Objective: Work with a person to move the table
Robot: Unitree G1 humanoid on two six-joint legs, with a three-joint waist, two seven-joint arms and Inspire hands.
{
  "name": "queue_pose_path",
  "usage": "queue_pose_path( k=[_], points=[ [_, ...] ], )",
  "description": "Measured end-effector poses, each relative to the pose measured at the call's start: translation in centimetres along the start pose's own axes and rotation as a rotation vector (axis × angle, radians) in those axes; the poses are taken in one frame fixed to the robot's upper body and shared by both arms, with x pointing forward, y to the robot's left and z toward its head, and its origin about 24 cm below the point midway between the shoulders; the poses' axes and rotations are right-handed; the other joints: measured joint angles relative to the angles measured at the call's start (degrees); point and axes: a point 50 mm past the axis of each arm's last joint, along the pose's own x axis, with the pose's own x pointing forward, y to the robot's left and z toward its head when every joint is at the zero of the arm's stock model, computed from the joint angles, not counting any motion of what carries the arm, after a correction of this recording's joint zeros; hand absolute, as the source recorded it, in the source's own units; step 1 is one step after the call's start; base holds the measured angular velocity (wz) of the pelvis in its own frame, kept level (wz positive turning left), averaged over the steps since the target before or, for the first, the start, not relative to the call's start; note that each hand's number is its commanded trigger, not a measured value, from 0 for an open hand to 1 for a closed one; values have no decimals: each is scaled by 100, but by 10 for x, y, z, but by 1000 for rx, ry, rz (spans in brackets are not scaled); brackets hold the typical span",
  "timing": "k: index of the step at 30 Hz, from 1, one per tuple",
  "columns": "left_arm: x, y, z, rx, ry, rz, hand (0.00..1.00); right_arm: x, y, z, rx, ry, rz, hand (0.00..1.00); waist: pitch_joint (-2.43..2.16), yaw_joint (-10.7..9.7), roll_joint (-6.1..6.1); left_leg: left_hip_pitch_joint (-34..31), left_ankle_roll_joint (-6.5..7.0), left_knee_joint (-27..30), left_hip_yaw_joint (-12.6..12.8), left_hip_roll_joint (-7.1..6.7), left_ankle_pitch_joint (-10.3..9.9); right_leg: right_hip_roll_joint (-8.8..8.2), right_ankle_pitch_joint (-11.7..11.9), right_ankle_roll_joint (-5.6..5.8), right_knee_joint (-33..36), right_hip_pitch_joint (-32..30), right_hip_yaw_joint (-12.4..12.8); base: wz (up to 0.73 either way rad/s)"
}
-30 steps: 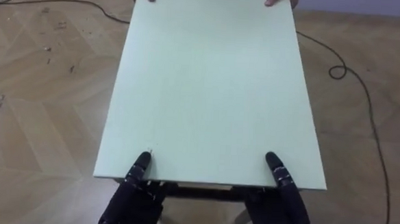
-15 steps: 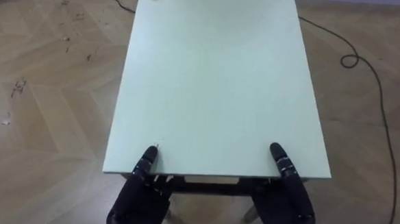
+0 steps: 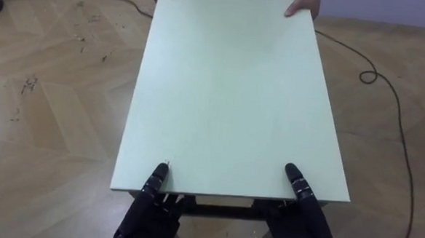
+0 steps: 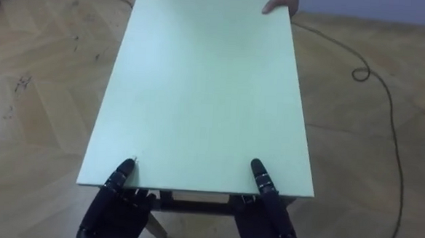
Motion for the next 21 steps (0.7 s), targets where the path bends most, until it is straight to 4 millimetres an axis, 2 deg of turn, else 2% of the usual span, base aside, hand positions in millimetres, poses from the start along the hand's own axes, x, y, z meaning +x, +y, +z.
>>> queue_pose_path(
  k=[2,6,10,19,21],
  points=[
    [-1,1,1,1,-5,2,100,1,1,-1,-5,2,7,100,1,121,-64,-34,-43,-54,96,15,31,89,3,-2,-371,52,82,-36],
    [-1,1,3,8,-9,-2,100,2,2,-2,-10,-1,11,100,3,138,-188,-41,-128,-173,81,100,118,268,137,-121,-844,220,75,-8],
    [-3,2,4,25,-5,0,100,2,1,-4,-11,0,7,100,5,123,-229,-44,-190,-216,57,196,157,386,270,-197,-1139,336,-1,1],
    [-3,2,6,47,-11,-13,100,1,0,-6,-8,-14,23,100,10,100,-234,-122,-313,-399,-331,171,318,466,333,-249,-1452,506,-381,22],
    [-4,2,7,49,-16,-16,100,1,1,-8,-5,-10,30,100,7,114,-229,-214,-345,-349,-519,172,355,479,333,-250,-1485,524,-539,36]
  ],
)
